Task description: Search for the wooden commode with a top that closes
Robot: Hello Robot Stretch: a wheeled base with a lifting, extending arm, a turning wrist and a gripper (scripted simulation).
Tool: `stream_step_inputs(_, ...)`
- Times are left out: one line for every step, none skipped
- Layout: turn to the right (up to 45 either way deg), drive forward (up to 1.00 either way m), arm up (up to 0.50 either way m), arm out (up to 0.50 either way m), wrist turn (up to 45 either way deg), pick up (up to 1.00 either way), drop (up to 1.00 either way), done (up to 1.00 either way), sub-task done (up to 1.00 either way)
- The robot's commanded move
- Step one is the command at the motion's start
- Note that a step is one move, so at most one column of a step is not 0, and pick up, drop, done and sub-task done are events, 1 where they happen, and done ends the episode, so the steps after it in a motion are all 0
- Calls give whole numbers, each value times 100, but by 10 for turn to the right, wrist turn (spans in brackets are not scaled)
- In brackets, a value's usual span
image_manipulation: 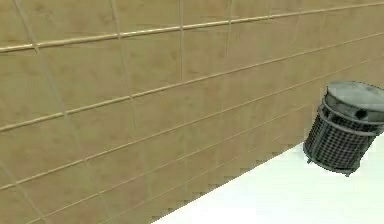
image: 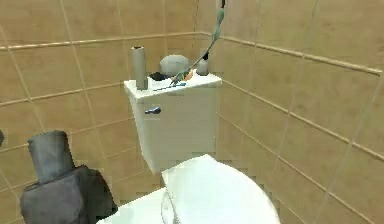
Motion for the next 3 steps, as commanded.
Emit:
stream_step_inputs(450, 0, 0, 0, 0, 0, 0, 0, 0)
stream_step_inputs(450, 0, 0, 0, 0, 0, 0, 0, 0)
stream_step_inputs(450, 0, 0, 0, 0, 0, 0, 0, 0)
